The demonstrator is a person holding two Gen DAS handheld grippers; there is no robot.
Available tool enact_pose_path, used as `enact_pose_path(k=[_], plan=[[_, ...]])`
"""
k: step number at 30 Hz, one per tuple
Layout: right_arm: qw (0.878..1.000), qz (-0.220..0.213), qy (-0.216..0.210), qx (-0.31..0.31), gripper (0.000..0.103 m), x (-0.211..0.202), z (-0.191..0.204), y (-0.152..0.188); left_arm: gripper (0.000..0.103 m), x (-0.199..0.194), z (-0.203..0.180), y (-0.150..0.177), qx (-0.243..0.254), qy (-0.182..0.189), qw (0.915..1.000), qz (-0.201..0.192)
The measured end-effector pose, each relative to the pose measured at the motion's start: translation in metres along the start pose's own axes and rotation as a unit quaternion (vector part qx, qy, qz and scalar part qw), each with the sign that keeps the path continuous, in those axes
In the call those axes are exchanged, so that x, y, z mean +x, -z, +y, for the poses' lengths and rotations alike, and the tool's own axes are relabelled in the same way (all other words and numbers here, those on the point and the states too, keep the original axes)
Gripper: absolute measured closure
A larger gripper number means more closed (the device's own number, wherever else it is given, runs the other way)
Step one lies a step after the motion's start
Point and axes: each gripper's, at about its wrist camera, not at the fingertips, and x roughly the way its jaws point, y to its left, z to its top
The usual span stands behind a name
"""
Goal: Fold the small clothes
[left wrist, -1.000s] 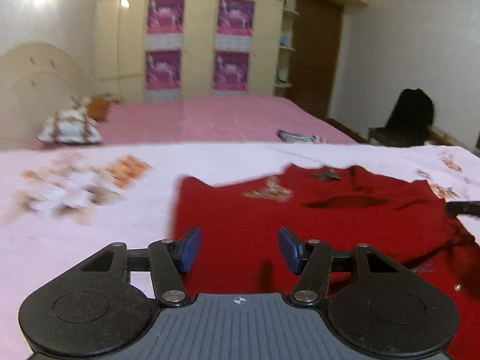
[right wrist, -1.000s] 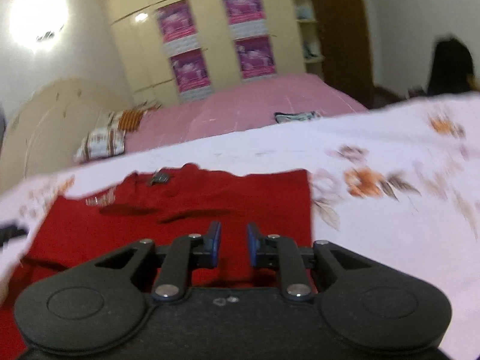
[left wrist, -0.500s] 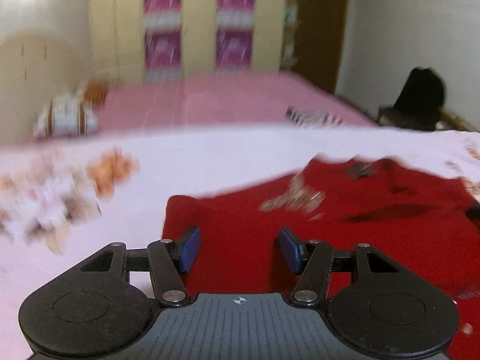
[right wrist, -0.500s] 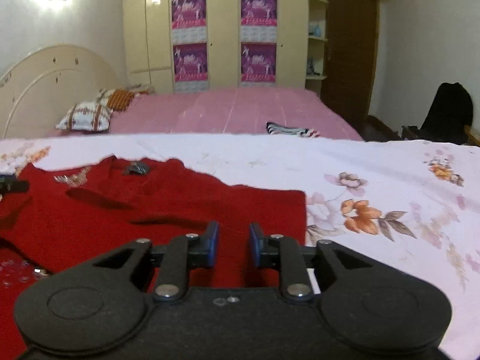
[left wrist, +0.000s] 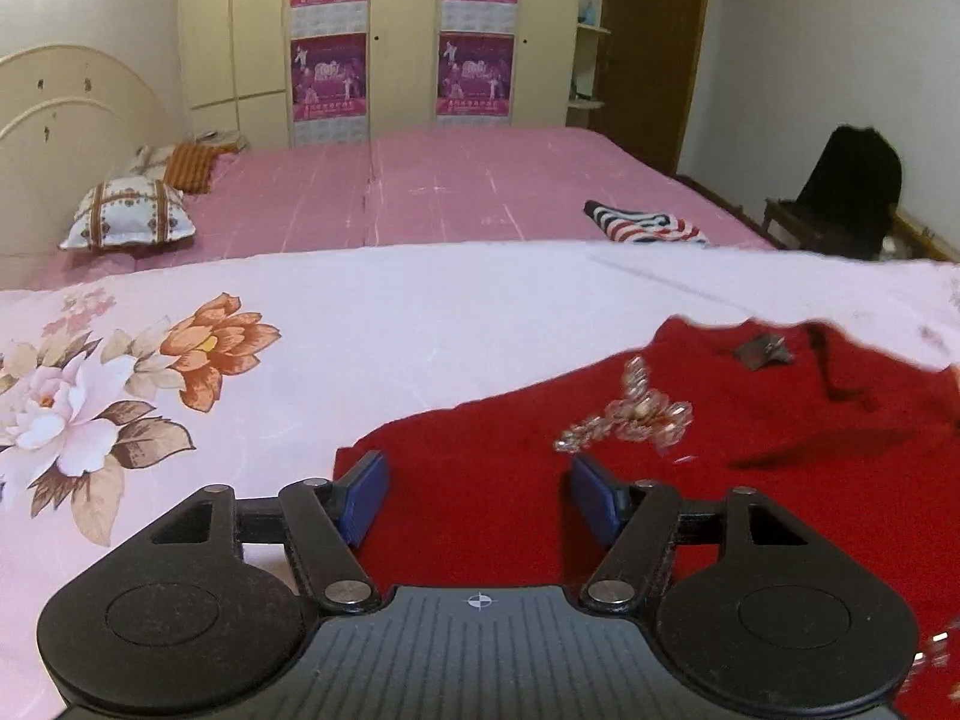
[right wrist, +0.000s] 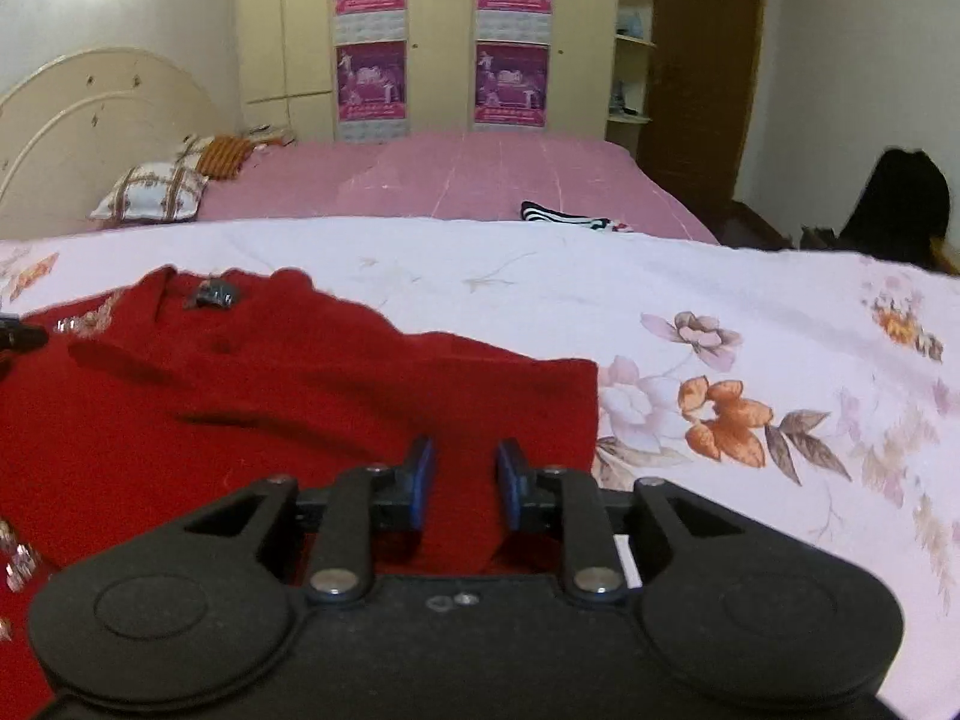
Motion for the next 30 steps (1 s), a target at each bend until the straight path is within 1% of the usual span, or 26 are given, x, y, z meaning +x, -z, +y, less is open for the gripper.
enact_pose_path(k=[1,3,5,7,8,10,11,12,13,14,15,16,17,18,19,20,21,22,23,26,27,28,29,30], plan=[[1.0,0.0,0.0,0.006,0.08,-0.004,-0.001,-0.002,0.036,-0.009,-0.001,0.0,-0.002,0.005,0.9999,-0.01],[0.999,-0.026,-0.009,0.023,0.078,-0.023,-0.003,-0.003,0.036,-0.029,-0.008,0.006,-0.005,0.019,0.9994,-0.029],[0.998,-0.043,-0.029,0.029,0.077,-0.037,0.003,0.0,0.036,-0.039,-0.024,0.017,0.007,0.029,0.9991,-0.03],[0.997,-0.047,-0.055,0.021,0.077,-0.042,0.018,0.005,0.036,-0.044,-0.049,0.026,0.012,0.043,0.9984,-0.035],[0.997,-0.044,-0.065,0.012,0.077,-0.043,0.03,0.008,0.036,-0.045,-0.065,0.03,0.024,0.05,0.9977,-0.039],[0.996,-0.042,-0.082,-0.005,0.077,-0.042,0.058,0.013,0.036,-0.045,-0.096,0.034,0.058,0.035,0.9962,-0.054],[0.995,-0.042,-0.088,-0.011,0.078,-0.042,0.067,0.014,0.036,-0.044,-0.107,0.036,0.065,0.036,0.996,-0.05],[0.994,-0.043,-0.095,-0.02,0.078,-0.042,0.078,0.016,0.036,-0.04,-0.116,0.039,0.072,0.045,0.9955,-0.042],[0.993,-0.044,-0.103,-0.038,0.079,-0.042,0.09,0.018,0.036,-0.039,-0.121,0.043,0.081,0.044,0.9951,-0.035],[0.992,-0.043,-0.102,-0.058,0.079,-0.04,0.097,0.021,0.036,-0.038,-0.123,0.048,0.093,0.035,0.9947,-0.027],[0.992,-0.034,-0.093,-0.076,0.079,-0.037,0.101,0.023,0.036,-0.041,-0.118,0.053,0.101,0.031,0.994,-0.029],[0.991,-0.032,-0.089,-0.091,0.079,-0.036,0.098,0.028,0.036,-0.045,-0.107,0.056,0.098,0.029,0.9942,-0.034],[0.991,-0.038,-0.084,-0.099,0.079,-0.041,0.091,0.032,0.036,-0.05,-0.092,0.059,0.092,0.018,0.9951,-0.032],[0.992,-0.04,-0.065,-0.102,0.079,-0.044,0.081,0.033,0.036,-0.054,-0.077,0.062,0.087,0.005,0.9957,-0.032],[0.994,-0.04,-0.031,-0.099,0.079,-0.048,0.067,0.034,0.032,-0.059,-0.058,0.066,0.075,-0.007,0.9966,-0.034],[0.996,-0.035,-0.006,-0.081,0.079,-0.049,0.046,0.036,0.026,-0.063,-0.041,0.069,0.055,-0.016,0.9979,-0.031],[0.998,-0.026,-0.005,-0.056,0.078,-0.048,0.029,0.038,0.024,-0.064,-0.029,0.07,0.035,-0.016,0.9989,-0.026],[0.999,-0.021,-0.03,-0.021,0.076,-0.048,0.012,0.039,0.023,-0.065,-0.022,0.071,0.015,-0.008,0.9996,-0.023],[0.999,-0.018,-0.042,-0.009,0.076,-0.047,0.008,0.037,0.023,-0.065,-0.02,0.071,0.01,-0.005,0.9997,-0.022],[0.999,-0.016,-0.03,-0.025,0.076,-0.046,0.019,0.029,0.023,-0.075,-0.028,0.067,0.015,-0.022,0.999,-0.035],[0.999,-0.029,-0.029,-0.028,0.077,-0.052,0.024,0.027,0.023,-0.082,-0.03,0.068,0.016,-0.02,0.9985,-0.049],[0.998,-0.051,-0.033,-0.03,0.077,-0.061,0.026,0.026,0.023,-0.084,-0.033,0.068,0.022,-0.017,0.9982,-0.054],[0.997,-0.063,-0.037,-0.033,0.076,-0.068,0.029,0.027,0.023,-0.077,-0.034,0.068,0.033,-0.022,0.9987,-0.033],[0.997,-0.06,-0.038,-0.038,0.076,-0.07,0.031,0.032,0.023,-0.068,-0.035,0.07,0.041,-0.028,0.9988,-0.003]])
